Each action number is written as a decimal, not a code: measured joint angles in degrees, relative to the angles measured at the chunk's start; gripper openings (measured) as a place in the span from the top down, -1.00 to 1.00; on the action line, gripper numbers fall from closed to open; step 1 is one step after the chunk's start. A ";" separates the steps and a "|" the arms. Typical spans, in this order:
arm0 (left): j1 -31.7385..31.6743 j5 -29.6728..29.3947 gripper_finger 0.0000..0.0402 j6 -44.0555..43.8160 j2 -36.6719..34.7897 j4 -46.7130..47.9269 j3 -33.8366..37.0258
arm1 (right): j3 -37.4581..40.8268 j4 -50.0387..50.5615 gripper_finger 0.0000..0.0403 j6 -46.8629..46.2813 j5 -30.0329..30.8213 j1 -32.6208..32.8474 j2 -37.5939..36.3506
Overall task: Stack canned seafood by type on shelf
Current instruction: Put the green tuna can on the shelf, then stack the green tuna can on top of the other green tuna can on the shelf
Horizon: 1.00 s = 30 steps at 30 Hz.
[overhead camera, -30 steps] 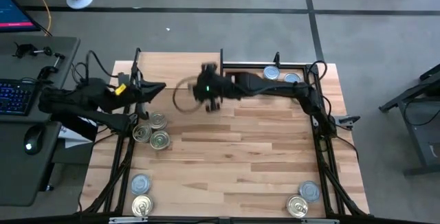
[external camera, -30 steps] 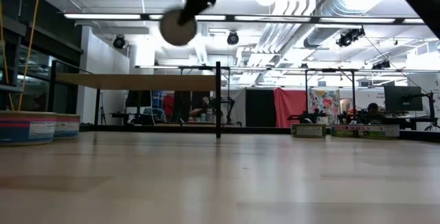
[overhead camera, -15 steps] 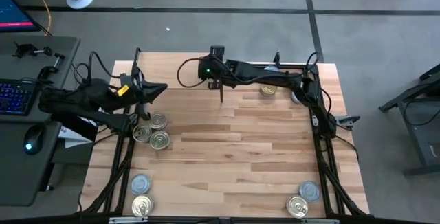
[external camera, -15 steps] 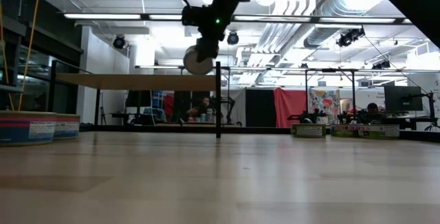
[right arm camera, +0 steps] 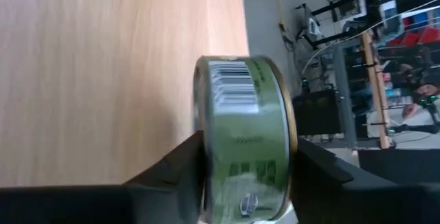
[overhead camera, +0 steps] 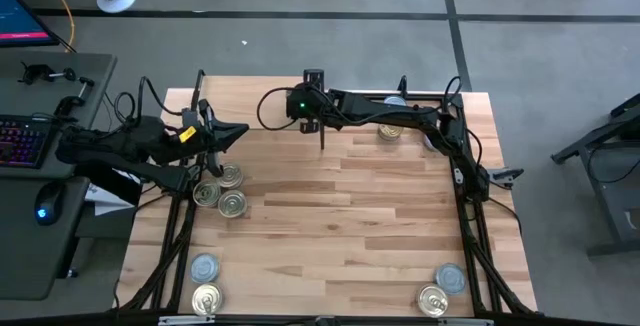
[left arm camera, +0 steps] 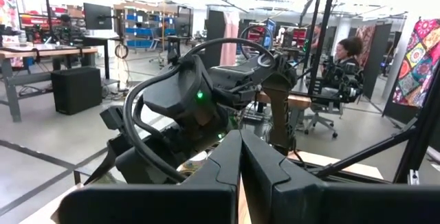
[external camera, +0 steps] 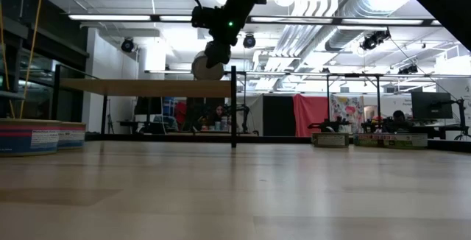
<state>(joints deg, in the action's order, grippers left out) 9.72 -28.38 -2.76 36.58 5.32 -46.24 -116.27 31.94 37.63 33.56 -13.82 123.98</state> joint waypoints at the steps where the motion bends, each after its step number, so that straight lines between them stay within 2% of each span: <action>1: 0.00 0.00 1.00 0.00 0.00 -0.02 0.00 | 0.00 0.22 0.10 -0.47 -0.55 -0.01 0.00; 6: 0.00 -0.01 1.00 0.00 0.02 -0.01 0.00 | -0.02 1.07 -0.17 -2.26 -2.07 -0.02 -0.07; 10: 0.00 -0.50 1.00 -0.02 0.02 0.00 0.00 | -0.02 1.67 -0.29 -2.90 -2.20 0.37 -0.07; 14: 0.00 -0.73 1.00 -0.02 0.02 0.01 0.00 | -1.35 4.75 -0.30 -3.15 -2.43 1.19 -0.07; 17: 0.00 -1.02 1.00 -0.03 0.00 0.62 0.00 | -3.07 7.46 -0.30 -5.26 -4.78 1.46 -0.07; 24: 0.00 -6.67 1.00 -0.20 0.02 1.16 0.02 | -10.74 11.61 -0.30 -7.64 -7.14 1.79 -0.07; 28: 0.09 -6.47 1.00 -1.03 0.17 3.13 0.02 | -18.72 21.94 -0.29 -16.06 -14.02 1.39 -0.42; 30: 0.09 -6.43 1.00 -2.91 0.22 4.85 0.04 | -16.85 24.99 -0.26 -20.10 -18.15 0.32 -2.88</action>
<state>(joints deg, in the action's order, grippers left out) 9.80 -34.81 -5.67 36.80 10.17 -46.19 -133.12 56.93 17.53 15.41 -13.51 121.11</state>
